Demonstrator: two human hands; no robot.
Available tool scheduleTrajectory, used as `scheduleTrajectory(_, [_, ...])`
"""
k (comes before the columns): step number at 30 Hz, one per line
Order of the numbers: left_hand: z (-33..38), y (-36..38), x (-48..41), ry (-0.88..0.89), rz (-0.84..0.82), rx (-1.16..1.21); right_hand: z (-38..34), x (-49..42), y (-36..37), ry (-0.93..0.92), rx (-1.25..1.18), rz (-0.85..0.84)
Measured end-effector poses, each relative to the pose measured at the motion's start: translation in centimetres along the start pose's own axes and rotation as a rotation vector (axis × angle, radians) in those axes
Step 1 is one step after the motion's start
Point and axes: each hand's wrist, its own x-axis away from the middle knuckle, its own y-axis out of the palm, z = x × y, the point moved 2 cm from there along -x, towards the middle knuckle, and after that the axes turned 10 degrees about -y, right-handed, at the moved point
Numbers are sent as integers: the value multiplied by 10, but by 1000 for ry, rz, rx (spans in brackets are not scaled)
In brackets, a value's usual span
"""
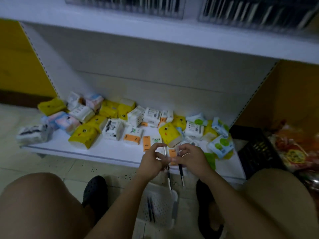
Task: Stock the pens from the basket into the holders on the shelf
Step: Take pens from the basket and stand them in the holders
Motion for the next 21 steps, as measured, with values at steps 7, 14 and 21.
scheduleTrajectory(7, [79, 0, 8, 224, 7, -29, -74, 3, -49, -204, 43, 106])
scheduleTrajectory(14, [157, 22, 26, 427, -61, -36, -126, 15, -102, -245, -5, 243])
scheduleTrajectory(21, [237, 52, 49, 577, -123, -119, -174, 33, -166, -410, -38, 362])
